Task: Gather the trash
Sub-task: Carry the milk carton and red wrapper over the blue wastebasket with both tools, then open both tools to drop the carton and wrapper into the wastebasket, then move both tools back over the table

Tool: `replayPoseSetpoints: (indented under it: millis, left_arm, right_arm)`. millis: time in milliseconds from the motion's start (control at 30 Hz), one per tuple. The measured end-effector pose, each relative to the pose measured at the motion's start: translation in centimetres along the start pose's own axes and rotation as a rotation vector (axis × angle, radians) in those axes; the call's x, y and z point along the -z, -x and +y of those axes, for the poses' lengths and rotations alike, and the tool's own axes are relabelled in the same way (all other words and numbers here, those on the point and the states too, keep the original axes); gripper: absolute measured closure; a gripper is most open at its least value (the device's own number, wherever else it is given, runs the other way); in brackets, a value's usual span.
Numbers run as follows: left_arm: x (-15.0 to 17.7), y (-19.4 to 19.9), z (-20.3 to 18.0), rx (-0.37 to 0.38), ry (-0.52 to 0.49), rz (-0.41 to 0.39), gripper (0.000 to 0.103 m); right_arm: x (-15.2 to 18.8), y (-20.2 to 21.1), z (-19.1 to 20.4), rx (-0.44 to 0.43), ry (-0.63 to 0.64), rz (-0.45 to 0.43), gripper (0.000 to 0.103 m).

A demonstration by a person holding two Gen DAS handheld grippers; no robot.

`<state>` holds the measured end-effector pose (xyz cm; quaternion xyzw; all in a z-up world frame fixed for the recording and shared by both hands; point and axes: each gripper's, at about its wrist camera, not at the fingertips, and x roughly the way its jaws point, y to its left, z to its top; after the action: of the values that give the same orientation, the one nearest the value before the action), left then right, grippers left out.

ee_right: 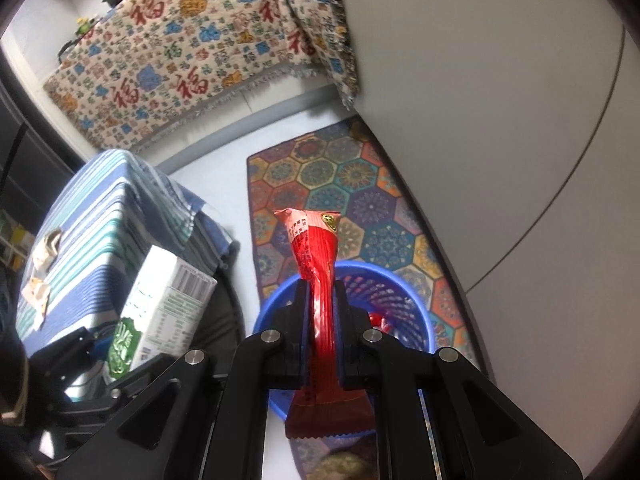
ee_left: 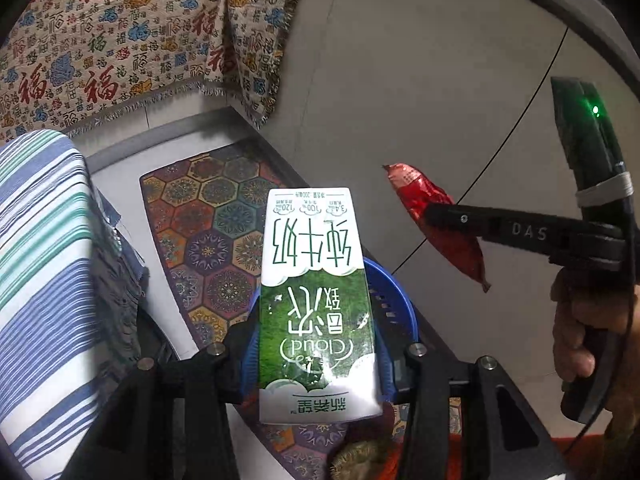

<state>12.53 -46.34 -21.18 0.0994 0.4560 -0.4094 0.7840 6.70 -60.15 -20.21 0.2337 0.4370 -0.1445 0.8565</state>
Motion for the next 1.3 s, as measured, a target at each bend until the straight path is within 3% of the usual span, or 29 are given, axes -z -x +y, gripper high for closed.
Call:
replayPoseSetpoints:
  millis: [533,600,633,667,700,800,933,1100,1300]
  left_arm:
    - [0.2,-5.5,-2.8,-0.001,-0.062,0.072,0.055]
    - [0.4,-6.4,-3.1,0.012,-0.074,0.091,0.05]
    - [0.4,-6.9,-3.2,0.019,-0.079,0.098,0.041]
    - [0.3,-7.2,-3.3,0.017,-0.081,0.096,0.035]
    - [0.3,-7.3,-3.4,0.012,-0.082,0.089,0.034]
    - [0.1,-6.8,-3.4,0.008,-0.071,0.078,0.034]
    - [0.1,-4.0,-3.2,-0.013,-0.067,0.035,0.034]
    - [0.9,2.6,-2.6,-0.017,-0.052,-0.042,0.034]
    - [4.5,11.4,0.8,-0.07,-0.002,-0.105,0.031]
  right_arm:
    - [0.1,-1.1,-2.4,-0.006,-0.086,0.032,0.089]
    - [0.1,-1.4,-2.9,-0.009,-0.103,0.038,0.088]
    - [0.2,-1.4,-3.1,-0.011,-0.108,0.041,0.086]
    - [0.1,-1.5,-3.2,-0.013,-0.111,0.042,0.075]
    - [0.1,-1.5,-3.3,-0.01,-0.114,0.039,0.065]
    - [0.0,-0.9,-3.7,-0.011,-0.132,0.017,0.058]
    - [-0.2,0.4,-3.5,0.031,-0.123,-0.031,0.045]
    - [-0.8,2.5,-1.2,0.091,-0.058,-0.117,0.028]
    - [-1.2,5.1,4.5,0.098,0.048,-0.226,0.024]
